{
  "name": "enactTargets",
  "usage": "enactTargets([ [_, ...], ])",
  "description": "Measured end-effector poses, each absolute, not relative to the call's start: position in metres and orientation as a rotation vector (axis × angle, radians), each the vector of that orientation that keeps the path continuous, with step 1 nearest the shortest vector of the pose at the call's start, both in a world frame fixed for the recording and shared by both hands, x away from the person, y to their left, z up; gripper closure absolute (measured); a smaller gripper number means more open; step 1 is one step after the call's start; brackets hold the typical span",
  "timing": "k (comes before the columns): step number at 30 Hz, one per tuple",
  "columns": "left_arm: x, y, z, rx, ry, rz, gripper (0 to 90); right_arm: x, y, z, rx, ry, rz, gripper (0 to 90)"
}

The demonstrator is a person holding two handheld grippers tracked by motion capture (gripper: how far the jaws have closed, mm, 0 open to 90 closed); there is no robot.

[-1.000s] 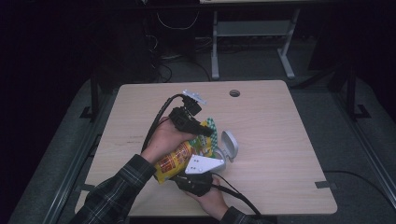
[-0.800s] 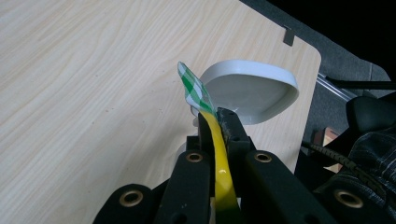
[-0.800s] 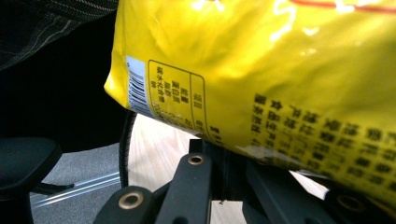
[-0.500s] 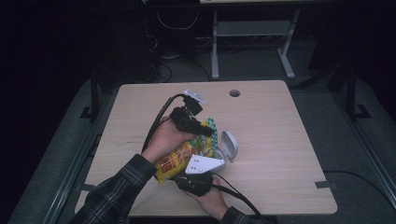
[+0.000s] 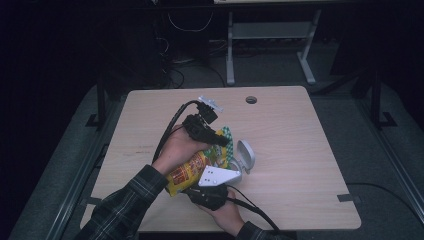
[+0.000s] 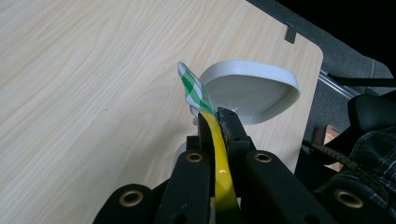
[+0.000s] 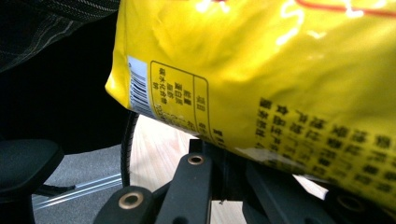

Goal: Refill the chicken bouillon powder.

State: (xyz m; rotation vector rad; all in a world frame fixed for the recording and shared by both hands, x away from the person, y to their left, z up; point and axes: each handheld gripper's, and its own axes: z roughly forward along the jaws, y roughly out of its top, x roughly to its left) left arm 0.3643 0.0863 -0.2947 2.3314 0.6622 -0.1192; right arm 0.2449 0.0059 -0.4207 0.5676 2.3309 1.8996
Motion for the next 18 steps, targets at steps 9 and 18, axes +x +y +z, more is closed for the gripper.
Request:
enactTargets([
  [9, 0.3643, 0.086, -0.2949, 2.329, 0.664, -0.12, 90.0, 0.2452, 0.0058, -0.4207, 0.563, 2.328, 1.899, 90.0],
  [18, 0.364, 0.0857, -0.2948, 2.33, 0.667, -0.119, 90.0, 0.2447, 0.0058, -0.4206, 0.568, 2.332, 1.9, 90.0],
])
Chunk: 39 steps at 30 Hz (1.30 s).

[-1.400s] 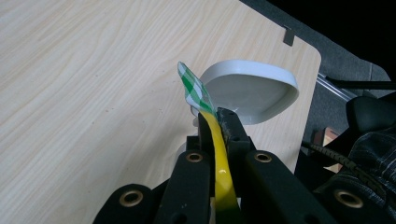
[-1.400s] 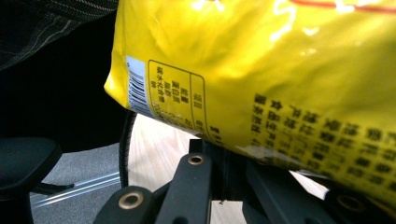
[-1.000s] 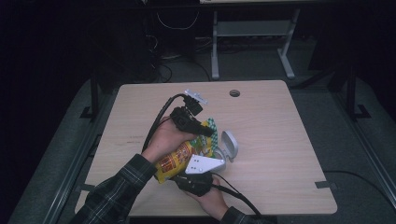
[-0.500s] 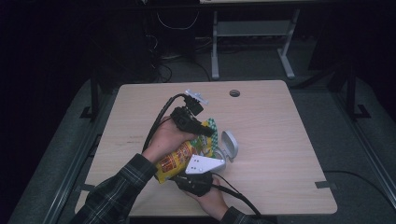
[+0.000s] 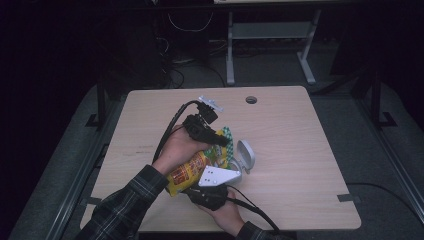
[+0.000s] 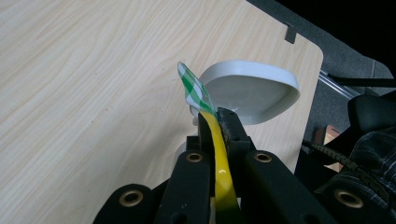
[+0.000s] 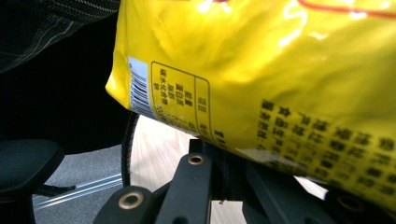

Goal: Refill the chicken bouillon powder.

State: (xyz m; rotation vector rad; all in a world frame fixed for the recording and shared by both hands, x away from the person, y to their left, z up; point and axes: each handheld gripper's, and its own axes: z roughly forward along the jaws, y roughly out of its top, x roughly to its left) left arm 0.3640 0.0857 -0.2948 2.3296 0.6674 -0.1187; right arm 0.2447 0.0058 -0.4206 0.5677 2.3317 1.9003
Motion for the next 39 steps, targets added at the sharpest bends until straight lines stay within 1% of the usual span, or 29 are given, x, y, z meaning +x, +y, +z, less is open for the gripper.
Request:
enactTargets([
  [39, 0.3632, 0.082, -0.2948, 2.339, 0.671, -0.124, 90.0, 0.2444, 0.0062, -0.4204, 0.56, 2.331, 1.916, 90.0],
])
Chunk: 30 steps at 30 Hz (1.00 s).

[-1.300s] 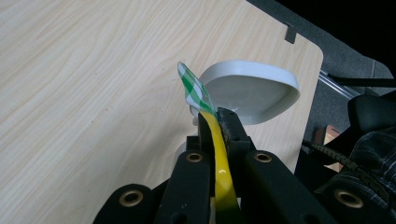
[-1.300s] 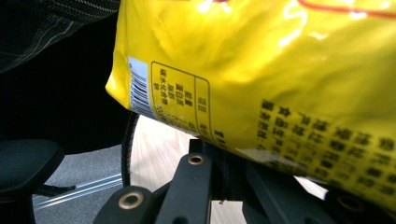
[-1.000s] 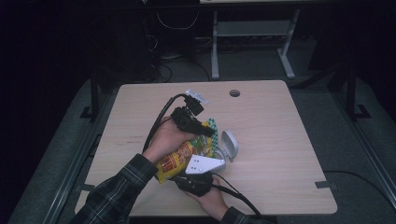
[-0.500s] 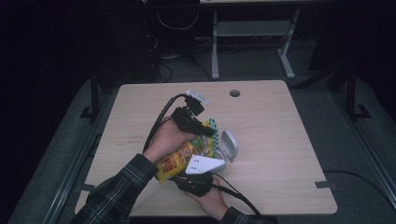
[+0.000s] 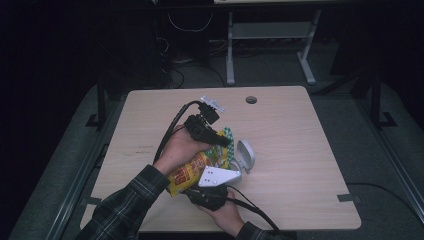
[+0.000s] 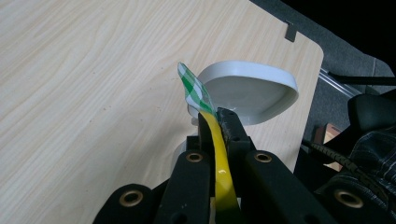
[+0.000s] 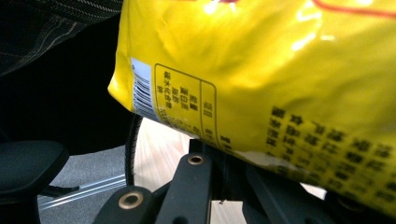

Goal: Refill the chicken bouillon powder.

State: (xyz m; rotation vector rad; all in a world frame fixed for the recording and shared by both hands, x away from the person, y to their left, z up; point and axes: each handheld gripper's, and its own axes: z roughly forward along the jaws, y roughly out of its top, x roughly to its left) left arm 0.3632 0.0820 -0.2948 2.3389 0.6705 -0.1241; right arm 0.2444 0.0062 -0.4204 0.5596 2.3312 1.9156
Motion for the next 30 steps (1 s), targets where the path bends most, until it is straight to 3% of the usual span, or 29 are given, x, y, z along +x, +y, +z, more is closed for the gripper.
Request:
enactTargets([
  [30, 0.363, 0.0809, -0.2939, 2.348, 0.664, -0.122, 89.9, 0.2437, 0.0061, -0.4197, 0.56, 2.328, 1.924, 90.0],
])
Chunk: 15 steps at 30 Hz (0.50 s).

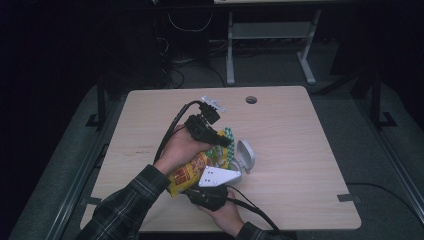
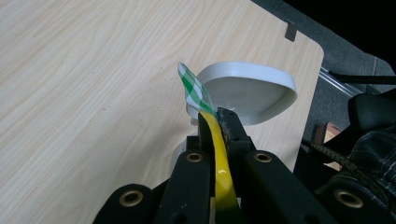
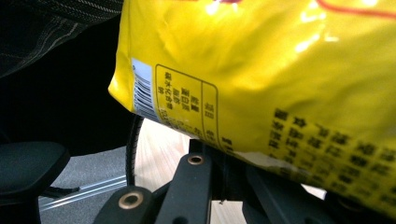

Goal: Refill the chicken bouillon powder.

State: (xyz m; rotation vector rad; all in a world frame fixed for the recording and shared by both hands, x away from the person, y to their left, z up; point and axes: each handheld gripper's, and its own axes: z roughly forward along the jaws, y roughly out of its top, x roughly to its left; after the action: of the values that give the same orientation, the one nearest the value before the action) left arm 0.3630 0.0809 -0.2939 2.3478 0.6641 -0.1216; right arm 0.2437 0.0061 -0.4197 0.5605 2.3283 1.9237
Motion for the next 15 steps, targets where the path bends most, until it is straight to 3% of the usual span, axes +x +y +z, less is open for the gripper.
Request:
enactTargets([
  [15, 0.3631, 0.0791, -0.2933, 2.355, 0.674, -0.123, 89.9, 0.2434, 0.006, -0.4188, 0.56, 2.325, 1.933, 90.0],
])
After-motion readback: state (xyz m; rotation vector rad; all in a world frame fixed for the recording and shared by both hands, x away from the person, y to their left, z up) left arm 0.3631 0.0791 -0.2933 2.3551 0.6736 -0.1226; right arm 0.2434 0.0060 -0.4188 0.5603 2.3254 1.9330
